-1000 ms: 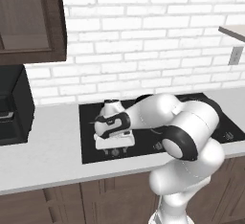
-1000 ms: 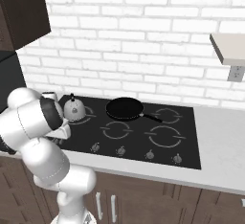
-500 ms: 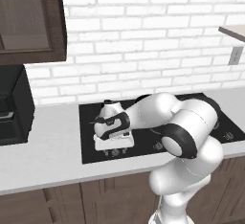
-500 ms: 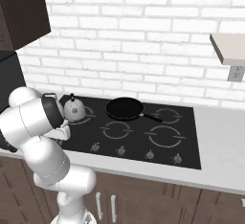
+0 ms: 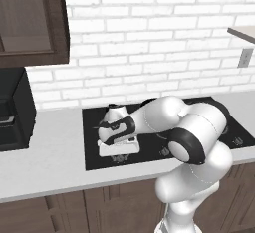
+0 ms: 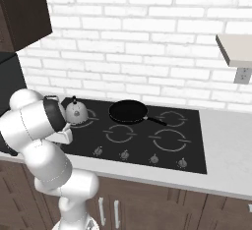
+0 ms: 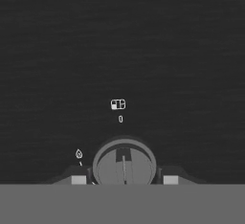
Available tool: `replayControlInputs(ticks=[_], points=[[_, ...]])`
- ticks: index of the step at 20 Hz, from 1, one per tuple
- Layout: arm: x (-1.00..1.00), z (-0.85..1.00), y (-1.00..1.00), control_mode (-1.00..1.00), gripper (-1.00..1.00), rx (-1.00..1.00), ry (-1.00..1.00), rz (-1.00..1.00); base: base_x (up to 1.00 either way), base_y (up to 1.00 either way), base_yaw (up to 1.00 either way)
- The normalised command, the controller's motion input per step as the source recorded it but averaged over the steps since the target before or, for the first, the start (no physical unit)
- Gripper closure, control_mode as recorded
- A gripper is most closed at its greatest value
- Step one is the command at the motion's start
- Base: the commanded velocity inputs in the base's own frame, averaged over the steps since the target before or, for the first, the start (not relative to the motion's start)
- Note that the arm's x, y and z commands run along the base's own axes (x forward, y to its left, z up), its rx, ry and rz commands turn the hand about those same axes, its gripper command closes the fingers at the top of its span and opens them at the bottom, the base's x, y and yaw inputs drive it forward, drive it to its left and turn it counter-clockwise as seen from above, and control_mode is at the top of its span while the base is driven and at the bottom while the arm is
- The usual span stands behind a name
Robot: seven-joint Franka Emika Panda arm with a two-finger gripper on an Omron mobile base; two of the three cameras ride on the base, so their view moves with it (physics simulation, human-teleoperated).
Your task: Pick the kettle from the counter and place it on a stove burner. Then turn the burner on.
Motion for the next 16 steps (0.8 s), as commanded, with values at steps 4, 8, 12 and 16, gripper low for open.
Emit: replayControlInputs(ticks=[4,8,12,16], points=[[0.0,0.0,0.0,-1.0,1.0,0.0,0.0,0.0,0.0,0.0,0.0],[0.0,0.0,0.0,-1.0,1.0,0.0,0.0,0.0,0.0,0.0,0.0],[0.0,0.0,0.0,-1.0,1.0,0.0,0.0,0.14,0.0,0.0,0.0],[0.0,0.0,0.0,-1.0,1.0,0.0,0.0,0.3,0.0,0.0,0.0]])
